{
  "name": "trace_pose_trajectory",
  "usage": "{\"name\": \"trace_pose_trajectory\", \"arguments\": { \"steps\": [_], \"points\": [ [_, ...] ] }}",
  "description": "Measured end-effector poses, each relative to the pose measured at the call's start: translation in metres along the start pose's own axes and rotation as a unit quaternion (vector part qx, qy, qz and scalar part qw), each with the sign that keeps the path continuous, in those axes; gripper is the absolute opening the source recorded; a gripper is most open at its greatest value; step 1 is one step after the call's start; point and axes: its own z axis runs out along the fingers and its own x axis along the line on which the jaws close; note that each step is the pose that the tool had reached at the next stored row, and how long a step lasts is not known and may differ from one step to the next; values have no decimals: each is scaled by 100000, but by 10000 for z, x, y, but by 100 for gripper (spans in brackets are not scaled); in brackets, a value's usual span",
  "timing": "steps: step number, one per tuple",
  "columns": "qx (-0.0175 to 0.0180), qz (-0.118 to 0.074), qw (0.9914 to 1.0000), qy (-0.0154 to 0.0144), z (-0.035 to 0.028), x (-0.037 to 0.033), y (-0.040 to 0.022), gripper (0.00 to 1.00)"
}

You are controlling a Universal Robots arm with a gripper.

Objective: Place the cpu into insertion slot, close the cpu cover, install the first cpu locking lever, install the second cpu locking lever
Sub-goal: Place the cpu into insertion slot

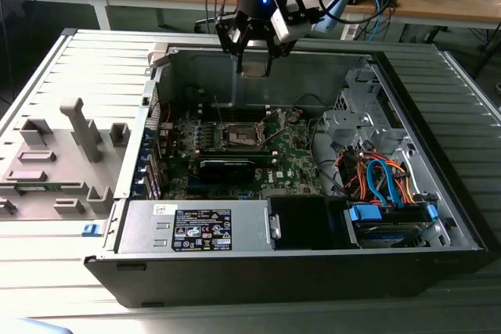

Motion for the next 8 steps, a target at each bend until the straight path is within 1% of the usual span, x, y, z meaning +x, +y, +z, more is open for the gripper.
{"name": "trace_pose_trajectory", "arguments": {
  "steps": [8],
  "points": [
    [98, -1, 100000, -1, 38, -1, -3, 55]
  ]
}}
